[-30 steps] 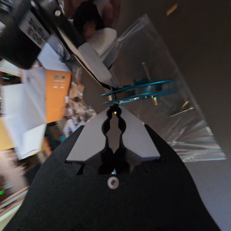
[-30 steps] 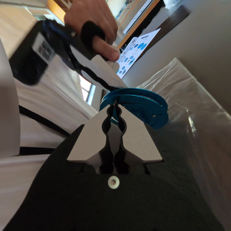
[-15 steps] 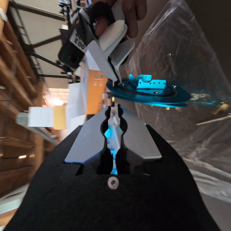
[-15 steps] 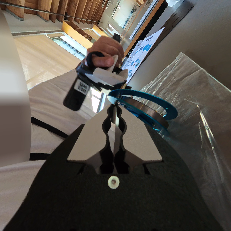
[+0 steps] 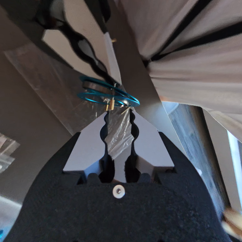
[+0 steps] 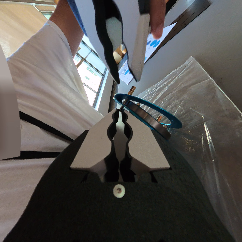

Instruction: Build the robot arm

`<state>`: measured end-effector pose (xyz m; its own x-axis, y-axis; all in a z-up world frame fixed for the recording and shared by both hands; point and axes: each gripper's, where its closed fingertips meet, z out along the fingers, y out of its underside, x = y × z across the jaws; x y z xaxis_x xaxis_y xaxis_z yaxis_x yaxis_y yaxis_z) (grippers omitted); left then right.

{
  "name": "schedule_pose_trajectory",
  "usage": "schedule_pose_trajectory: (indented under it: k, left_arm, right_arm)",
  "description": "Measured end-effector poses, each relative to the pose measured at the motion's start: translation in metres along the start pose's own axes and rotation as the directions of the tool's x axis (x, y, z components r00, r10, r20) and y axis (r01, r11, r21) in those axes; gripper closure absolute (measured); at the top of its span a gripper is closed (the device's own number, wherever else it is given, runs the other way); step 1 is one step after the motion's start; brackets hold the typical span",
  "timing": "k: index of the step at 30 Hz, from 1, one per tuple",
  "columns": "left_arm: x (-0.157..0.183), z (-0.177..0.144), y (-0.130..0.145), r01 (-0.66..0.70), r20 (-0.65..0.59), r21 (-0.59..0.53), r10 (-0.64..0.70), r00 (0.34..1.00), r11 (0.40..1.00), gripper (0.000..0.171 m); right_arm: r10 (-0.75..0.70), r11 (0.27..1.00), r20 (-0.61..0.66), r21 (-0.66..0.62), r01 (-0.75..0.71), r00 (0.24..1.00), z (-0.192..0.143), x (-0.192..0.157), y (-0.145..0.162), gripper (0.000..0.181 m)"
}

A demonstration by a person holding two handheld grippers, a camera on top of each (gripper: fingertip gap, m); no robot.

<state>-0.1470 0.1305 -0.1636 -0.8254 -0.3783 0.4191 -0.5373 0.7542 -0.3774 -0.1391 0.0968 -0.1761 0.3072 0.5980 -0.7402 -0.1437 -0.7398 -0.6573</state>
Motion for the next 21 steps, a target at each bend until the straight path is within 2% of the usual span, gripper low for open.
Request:
schedule_pose_trajectory:
  k: [3, 7, 10, 15, 19, 21]
  left_arm:
    - [0.001, 0.005, -0.001, -0.032, -0.129, -0.146, 0.013, 0.992, 0.989, 0.141]
    - [-0.005, 0.002, -0.001, -0.023, -0.248, -0.234, -0.037, 0.968, 0.972, 0.141]
    - [-0.016, 0.004, 0.001, -0.025, -0.255, -0.288, -0.051, 0.966, 0.957, 0.14]
    - [-0.011, 0.003, -0.004, -0.007, -0.366, -0.306, -0.111, 0.924, 0.952, 0.141]
    - [-0.013, 0.009, -0.004, -0.008, -0.371, -0.301, -0.109, 0.922, 0.954, 0.143]
    - [-0.011, 0.011, -0.008, -0.011, -0.38, -0.263, -0.093, 0.921, 0.965, 0.157]
  right_arm:
    - [0.007, 1.0, 0.01, -0.008, -0.007, 1.0, -0.001, 0.0, 0.001, 0.178]
    - [-0.01, 1.0, -0.003, -0.009, 0.01, 1.0, 0.0, 0.001, 0.0, 0.178]
    - [-0.023, 1.0, -0.009, -0.016, 0.023, 1.0, 0.0, 0.001, 0.0, 0.178]
    - [-0.022, 1.0, -0.009, -0.01, 0.022, 1.0, 0.0, 0.001, -0.001, 0.178]
    - [0.003, 1.0, 0.002, 0.005, -0.003, 1.0, -0.003, 0.002, -0.001, 0.178]
    - [-0.007, 1.0, -0.009, 0.002, 0.007, 1.0, -0.004, 0.003, -0.001, 0.178]
